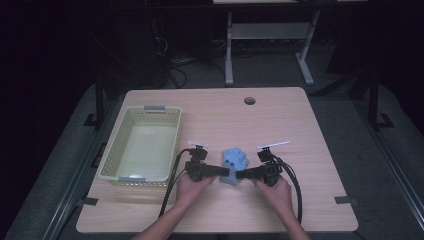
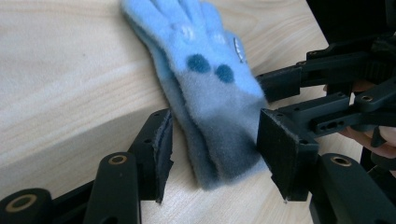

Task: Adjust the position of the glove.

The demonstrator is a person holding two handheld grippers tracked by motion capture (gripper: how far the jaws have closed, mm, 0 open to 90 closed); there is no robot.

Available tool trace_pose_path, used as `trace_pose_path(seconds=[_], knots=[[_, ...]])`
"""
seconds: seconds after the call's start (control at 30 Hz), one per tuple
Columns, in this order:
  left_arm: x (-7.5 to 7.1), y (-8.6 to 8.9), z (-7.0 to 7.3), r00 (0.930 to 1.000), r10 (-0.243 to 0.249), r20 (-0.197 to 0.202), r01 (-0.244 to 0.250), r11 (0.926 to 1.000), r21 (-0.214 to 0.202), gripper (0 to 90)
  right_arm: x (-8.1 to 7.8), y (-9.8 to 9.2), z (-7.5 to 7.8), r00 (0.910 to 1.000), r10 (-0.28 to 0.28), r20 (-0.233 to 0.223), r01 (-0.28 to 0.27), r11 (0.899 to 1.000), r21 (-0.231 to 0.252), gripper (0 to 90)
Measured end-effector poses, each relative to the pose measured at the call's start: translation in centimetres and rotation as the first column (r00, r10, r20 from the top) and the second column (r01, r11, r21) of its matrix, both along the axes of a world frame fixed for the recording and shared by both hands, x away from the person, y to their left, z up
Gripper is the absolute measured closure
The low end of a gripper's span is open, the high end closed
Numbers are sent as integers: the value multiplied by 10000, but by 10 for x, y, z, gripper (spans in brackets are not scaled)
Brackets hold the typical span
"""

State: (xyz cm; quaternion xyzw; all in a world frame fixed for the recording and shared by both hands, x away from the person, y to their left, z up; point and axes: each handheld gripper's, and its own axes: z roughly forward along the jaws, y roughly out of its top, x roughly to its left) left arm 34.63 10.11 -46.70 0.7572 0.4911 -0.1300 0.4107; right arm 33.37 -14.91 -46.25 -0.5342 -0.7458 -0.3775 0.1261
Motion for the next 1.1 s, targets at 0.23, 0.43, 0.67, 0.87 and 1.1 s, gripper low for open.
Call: trace_pose_path(seconds=[0.23,0.43,0.67,0.87,1.1], knots=[[1,1,-2,10000,-61,-61,61,10000,7,536,2,3,-4,9997,-189,-132,192,9996,212,509],[3,2,-5,9996,-117,-263,111,9997,-218,590,2,8,-4,9993,-347,-143,350,9992,197,551],[3,2,-7,9993,-103,-360,88,9991,-410,616,2,11,-7,9992,-357,154,353,9991,220,600],[5,4,-9,9983,-151,-562,116,9980,-622,628,3,14,-9,9991,-362,238,356,9990,263,634],[8,6,-14,9954,-126,-951,28,9948,-1018,663,3,14,-10,9995,-240,208,228,9983,542,709]])
